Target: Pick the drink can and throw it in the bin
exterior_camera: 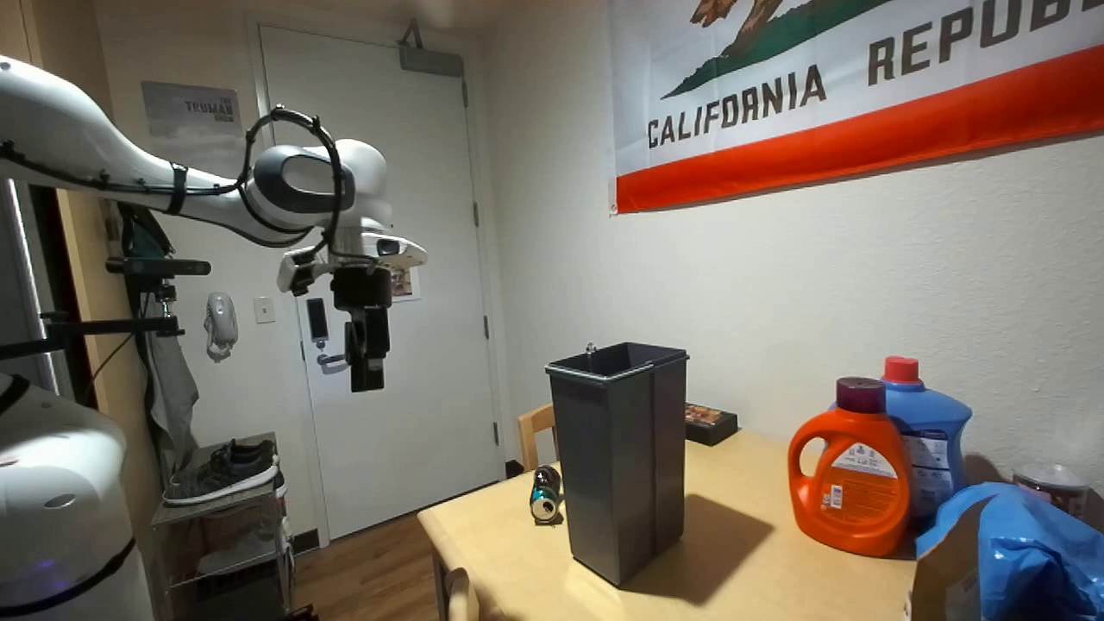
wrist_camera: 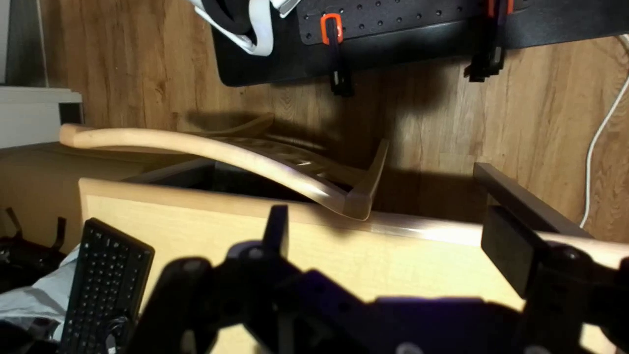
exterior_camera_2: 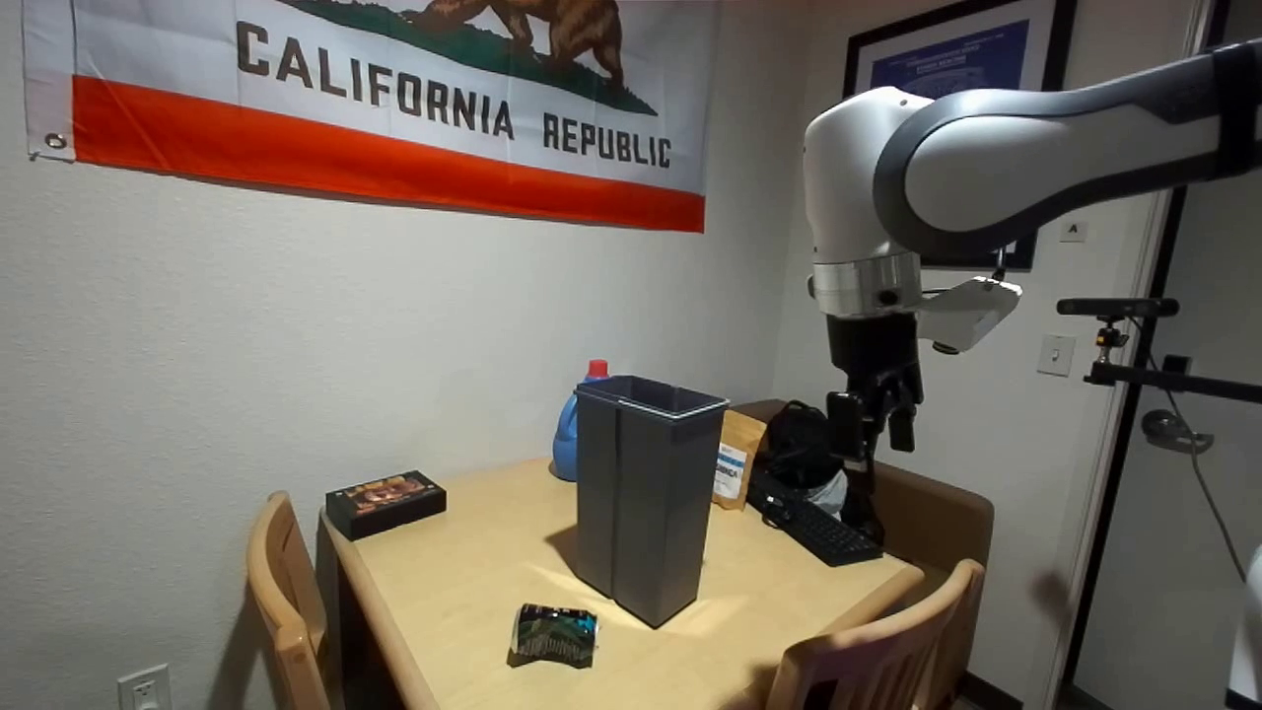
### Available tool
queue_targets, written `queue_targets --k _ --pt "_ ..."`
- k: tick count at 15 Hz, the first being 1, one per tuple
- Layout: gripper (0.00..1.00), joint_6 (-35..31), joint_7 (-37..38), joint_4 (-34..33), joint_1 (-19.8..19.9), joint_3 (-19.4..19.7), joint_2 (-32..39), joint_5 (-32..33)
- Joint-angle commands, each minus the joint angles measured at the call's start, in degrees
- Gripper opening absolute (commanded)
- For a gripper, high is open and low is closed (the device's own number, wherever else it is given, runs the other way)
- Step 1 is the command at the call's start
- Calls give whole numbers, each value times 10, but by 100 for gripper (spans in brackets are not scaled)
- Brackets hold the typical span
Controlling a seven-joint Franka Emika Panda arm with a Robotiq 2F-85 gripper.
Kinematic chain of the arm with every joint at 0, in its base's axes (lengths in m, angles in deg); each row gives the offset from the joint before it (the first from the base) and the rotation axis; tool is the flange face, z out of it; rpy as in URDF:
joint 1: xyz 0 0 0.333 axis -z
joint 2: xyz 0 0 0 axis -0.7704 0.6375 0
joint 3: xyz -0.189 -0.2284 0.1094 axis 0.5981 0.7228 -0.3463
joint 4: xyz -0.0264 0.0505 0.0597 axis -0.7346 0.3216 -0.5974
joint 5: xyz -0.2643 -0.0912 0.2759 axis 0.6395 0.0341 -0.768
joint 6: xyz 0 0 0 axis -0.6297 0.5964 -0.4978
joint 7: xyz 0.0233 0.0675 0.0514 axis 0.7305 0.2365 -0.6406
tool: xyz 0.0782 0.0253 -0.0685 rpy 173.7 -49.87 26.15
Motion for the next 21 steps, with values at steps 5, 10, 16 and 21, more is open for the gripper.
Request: queue_targets --k 5,10,16,21 --pt "100 13 -148 1 -64 -5 -19 101" --pt "100 8 -269 26 -122 9 -57 112" --pt "100 5 -279 18 -133 9 -44 105" --pt "100 -23 -368 20 -167 35 -38 94"
